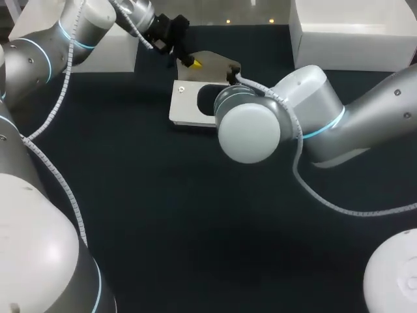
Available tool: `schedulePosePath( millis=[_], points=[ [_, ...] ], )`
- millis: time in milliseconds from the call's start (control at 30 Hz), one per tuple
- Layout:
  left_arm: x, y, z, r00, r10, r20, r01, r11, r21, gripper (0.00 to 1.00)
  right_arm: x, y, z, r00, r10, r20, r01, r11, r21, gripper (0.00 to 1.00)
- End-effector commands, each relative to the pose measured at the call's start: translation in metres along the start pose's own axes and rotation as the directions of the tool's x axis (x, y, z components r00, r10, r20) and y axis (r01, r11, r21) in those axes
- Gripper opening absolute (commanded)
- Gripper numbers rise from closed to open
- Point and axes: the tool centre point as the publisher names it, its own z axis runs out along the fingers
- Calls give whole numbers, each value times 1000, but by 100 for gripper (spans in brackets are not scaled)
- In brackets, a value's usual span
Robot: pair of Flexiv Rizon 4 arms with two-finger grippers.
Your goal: Pick up the bag, open it, inspect its contents, close it, and place it on the opposite side
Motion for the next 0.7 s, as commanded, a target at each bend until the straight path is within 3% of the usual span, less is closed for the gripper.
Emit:
schedulePosePath(
  millis=[33, 367, 700],
  points=[
    [10, -7, -11, 1000, 0, 15, 1, 1000, -15, 0, -11, -3, 4, 999, -15, -45, 14, 1000, -20, 0],
    [18, -11, -17, 999, 2, 42, -1, 999, -47, 0, -28, 1, 25, 959, -15, -281, 0, 999, -52, 0],
    [18, -11, -17, 999, 2, 42, -1, 999, -47, 0, -29, 0, 28, 957, -19, -288, 9, 999, -35, 0]
  ],
)
